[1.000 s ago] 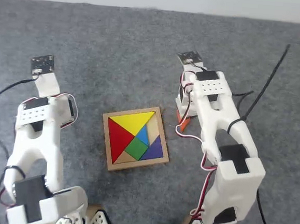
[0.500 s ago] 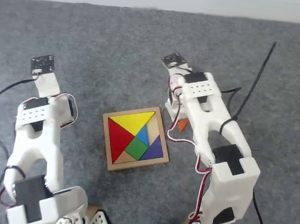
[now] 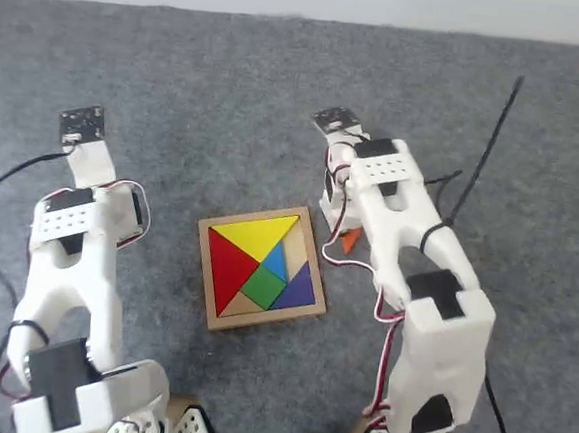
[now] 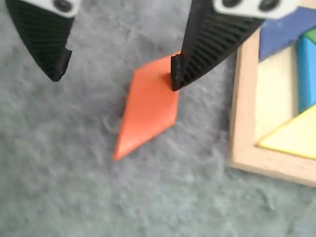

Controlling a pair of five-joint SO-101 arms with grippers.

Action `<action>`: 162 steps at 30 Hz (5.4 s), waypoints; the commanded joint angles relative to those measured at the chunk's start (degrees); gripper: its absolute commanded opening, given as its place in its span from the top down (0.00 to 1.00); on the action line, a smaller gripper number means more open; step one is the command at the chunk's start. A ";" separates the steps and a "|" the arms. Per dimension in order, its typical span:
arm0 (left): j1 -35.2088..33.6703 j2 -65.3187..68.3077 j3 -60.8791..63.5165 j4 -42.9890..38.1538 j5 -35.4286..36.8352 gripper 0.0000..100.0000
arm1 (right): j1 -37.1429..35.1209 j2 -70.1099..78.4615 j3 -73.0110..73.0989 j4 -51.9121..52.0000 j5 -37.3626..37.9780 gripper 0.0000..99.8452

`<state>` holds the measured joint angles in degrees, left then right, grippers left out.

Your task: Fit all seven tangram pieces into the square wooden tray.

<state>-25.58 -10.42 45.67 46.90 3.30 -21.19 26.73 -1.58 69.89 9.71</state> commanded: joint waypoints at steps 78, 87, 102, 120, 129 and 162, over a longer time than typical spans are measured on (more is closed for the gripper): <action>0.26 -0.62 -0.22 -1.05 -0.62 0.99 | -15.69 -12.18 5.10 -1.36 -17.85 0.80; 0.26 -0.62 -0.22 -1.05 -0.62 0.99 | -15.87 -12.18 0.70 4.26 -15.12 0.80; 0.26 -0.62 -0.22 -1.05 -0.62 0.99 | -15.16 -15.43 1.14 4.44 -11.08 0.80; 1.41 -6.33 4.97 -4.13 -0.88 0.99 | 5.58 -58.59 35.43 1.54 -8.44 0.98; 4.40 -33.49 24.57 -10.02 -4.40 0.99 | 8.92 -82.77 65.67 -12.00 -4.40 0.98; 13.10 -93.27 50.77 15.91 -13.19 0.99 | 31.60 -128.57 98.11 -2.95 -3.16 0.98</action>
<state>-12.48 -103.16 96.75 62.02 -9.10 7.82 -102.07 95.38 66.64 5.85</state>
